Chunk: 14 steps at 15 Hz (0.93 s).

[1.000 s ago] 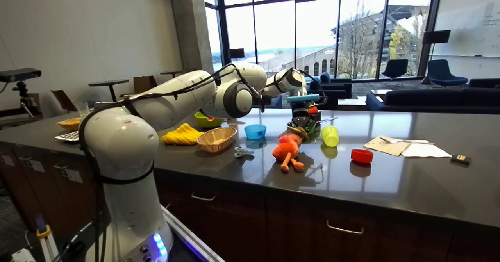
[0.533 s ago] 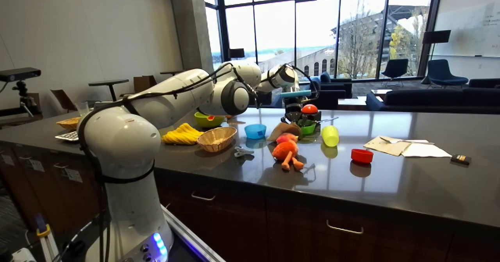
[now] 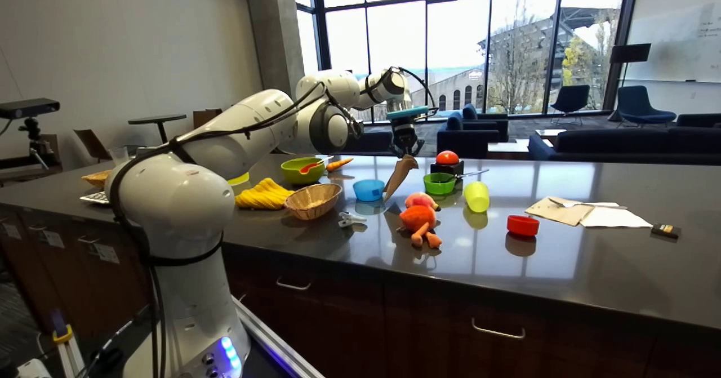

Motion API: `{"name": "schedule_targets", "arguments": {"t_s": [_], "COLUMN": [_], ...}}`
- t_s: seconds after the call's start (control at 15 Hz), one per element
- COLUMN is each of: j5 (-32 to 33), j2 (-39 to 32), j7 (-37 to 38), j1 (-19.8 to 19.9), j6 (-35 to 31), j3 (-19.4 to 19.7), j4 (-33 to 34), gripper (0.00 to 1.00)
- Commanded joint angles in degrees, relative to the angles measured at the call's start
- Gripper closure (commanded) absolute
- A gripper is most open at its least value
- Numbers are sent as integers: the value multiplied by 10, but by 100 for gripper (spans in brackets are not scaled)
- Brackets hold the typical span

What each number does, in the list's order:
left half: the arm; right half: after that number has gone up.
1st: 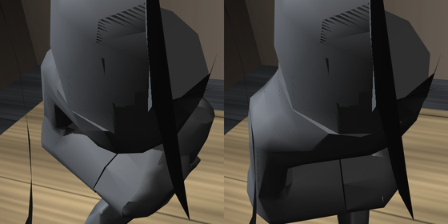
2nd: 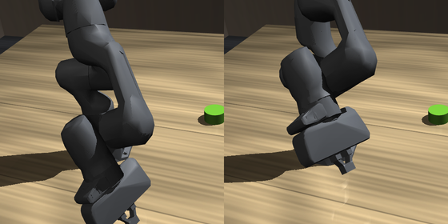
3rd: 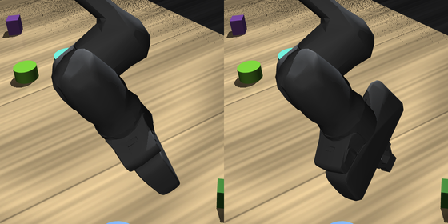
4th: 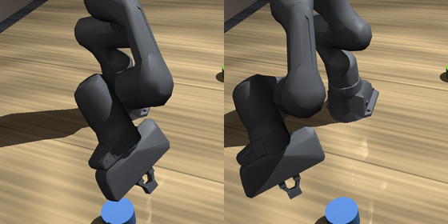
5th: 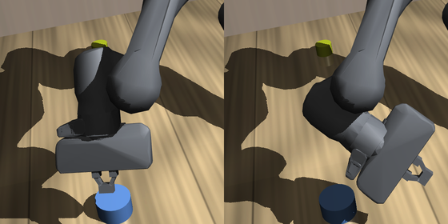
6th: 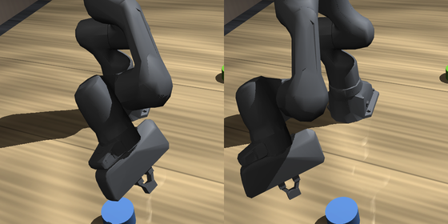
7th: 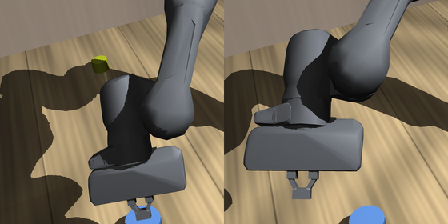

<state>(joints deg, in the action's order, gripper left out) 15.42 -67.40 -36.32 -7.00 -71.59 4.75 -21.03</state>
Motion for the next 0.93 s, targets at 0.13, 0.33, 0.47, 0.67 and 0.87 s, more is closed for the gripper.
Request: {"name": "schedule_targets", "arguments": {"t_s": [0.13,0.33,0.47,0.67,0.87], "j5": [5,5,4,10,5], "j2": [0,-6,1,16,37], "j7": [55,114,157,234,259], "j1": [15,36,46,50,46], "j6": [-88,-144,-176,-220,-202], "j3": [17,28,35,53,55], "j4": [-5,9,5,-10,-16], "gripper": [100,100,100,100,100]}}
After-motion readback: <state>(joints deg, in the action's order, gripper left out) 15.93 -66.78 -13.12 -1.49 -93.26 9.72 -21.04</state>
